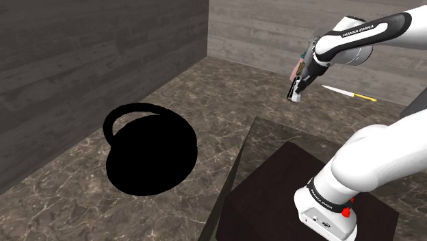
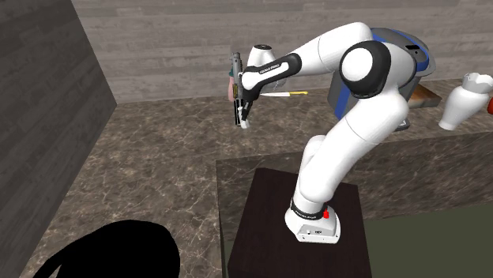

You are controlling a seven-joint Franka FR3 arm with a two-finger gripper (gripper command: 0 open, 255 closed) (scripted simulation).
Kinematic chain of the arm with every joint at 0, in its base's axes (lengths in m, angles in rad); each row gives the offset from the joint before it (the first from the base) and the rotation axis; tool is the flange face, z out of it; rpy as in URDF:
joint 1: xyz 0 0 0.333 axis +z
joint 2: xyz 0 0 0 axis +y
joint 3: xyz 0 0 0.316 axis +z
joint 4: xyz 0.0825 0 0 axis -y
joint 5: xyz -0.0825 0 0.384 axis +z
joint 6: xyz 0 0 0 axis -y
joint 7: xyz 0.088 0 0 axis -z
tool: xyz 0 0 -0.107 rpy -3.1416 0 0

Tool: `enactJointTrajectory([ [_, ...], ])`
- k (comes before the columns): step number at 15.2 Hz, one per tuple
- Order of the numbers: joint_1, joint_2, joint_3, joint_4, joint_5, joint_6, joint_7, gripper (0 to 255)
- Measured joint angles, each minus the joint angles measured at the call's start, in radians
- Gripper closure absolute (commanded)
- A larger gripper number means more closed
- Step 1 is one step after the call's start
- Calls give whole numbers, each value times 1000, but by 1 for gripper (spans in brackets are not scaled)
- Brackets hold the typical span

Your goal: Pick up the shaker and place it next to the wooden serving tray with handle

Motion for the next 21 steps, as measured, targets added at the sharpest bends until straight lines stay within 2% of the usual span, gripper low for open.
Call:
enactJointTrajectory([
  [21,-18,-99,101,208,-7,-303,50,255],
])
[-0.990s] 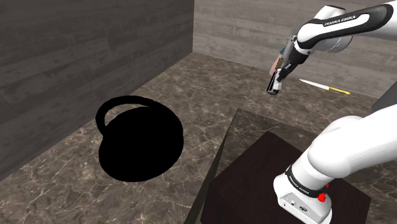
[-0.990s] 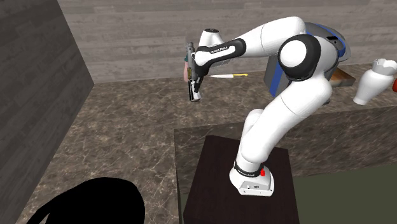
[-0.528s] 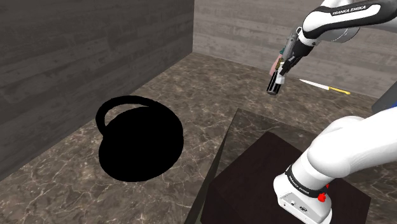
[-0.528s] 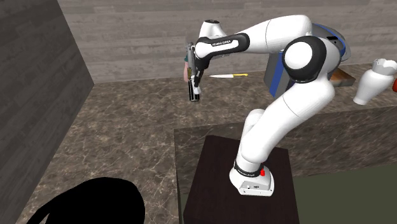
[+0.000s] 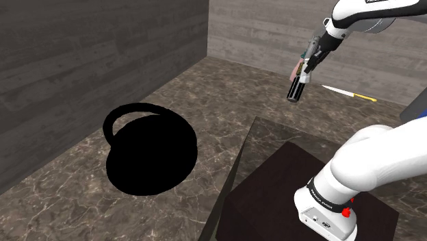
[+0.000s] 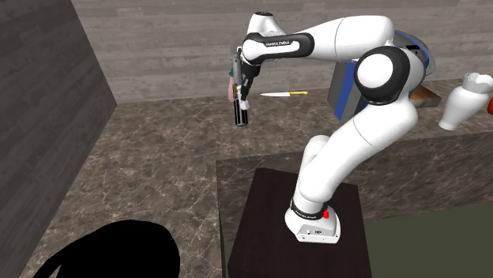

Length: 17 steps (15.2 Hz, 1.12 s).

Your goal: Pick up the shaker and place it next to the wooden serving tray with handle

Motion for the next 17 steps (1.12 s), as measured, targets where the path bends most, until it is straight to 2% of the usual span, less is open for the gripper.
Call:
enactJointTrajectory([
  [17,14,0,44,225,25,-226,8,255],
])
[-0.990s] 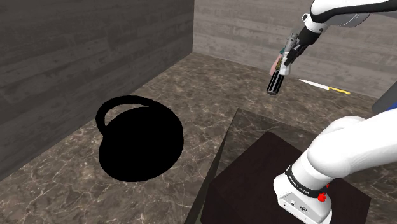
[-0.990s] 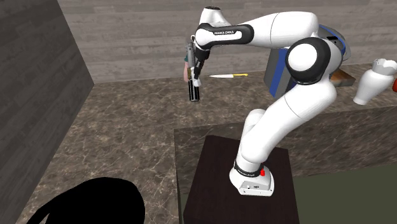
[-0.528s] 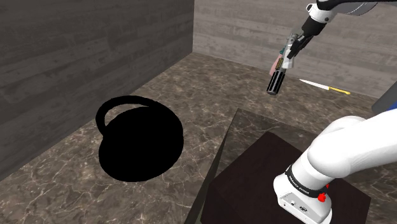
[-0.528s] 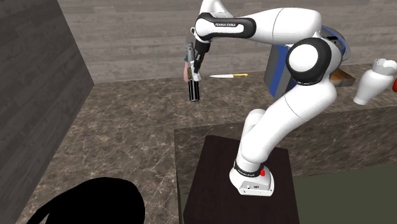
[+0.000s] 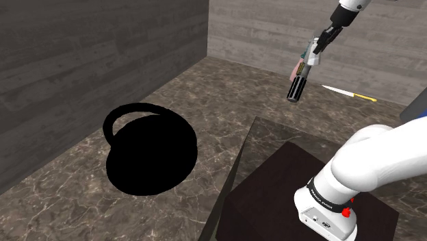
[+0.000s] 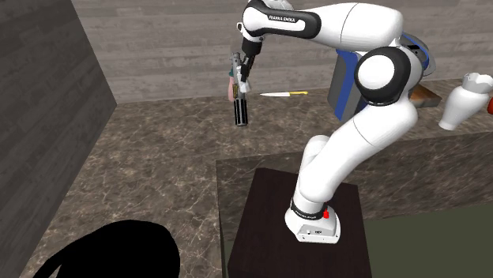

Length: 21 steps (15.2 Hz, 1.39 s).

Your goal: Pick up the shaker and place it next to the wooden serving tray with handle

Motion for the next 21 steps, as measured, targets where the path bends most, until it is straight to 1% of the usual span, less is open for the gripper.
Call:
enactJointTrajectory([
  [8,13,26,9,124,18,-100,-2,255],
  [9,12,15,23,119,15,-107,11,255],
  [12,0,-54,91,65,2,-126,74,255],
  [15,-12,-138,172,-15,-4,-137,150,255],
  [21,-16,-260,319,-132,24,-161,293,255],
])
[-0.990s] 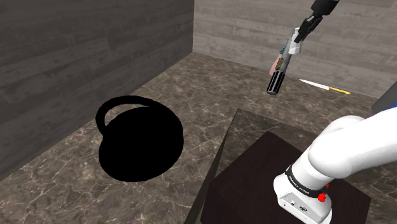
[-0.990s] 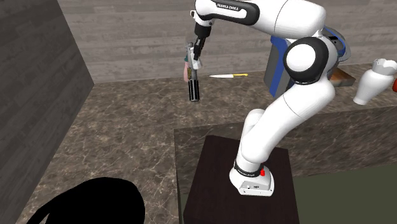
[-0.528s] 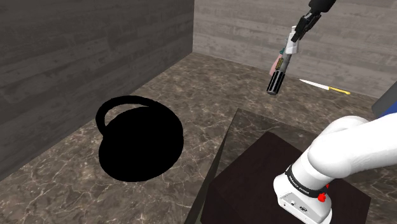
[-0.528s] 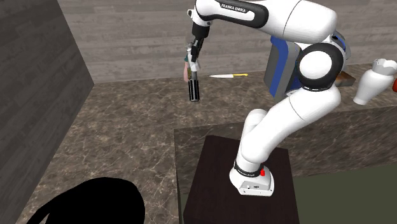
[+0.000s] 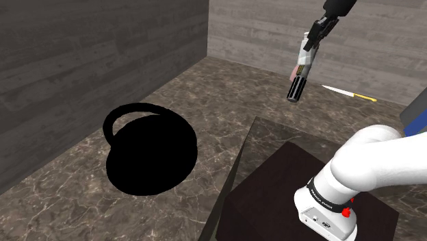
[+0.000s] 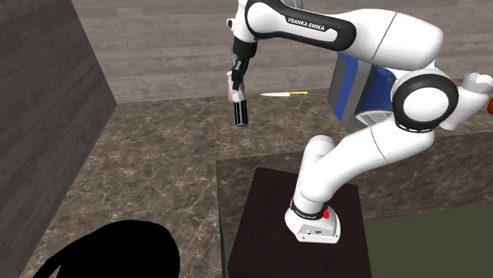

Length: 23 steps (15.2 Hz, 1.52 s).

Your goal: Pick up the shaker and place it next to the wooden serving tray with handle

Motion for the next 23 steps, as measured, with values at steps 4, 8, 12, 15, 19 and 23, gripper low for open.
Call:
enactJointTrajectory([
  [4,9,-58,87,-42,34,-25,84,255],
  [8,22,-119,181,-97,79,-38,175,255],
  [12,44,-158,280,-117,135,-61,270,255],
  [15,60,-168,350,-121,177,-66,337,255],
  [19,80,-162,443,-103,234,-76,427,255],
  [23,97,-134,550,-61,294,-82,529,255],
])
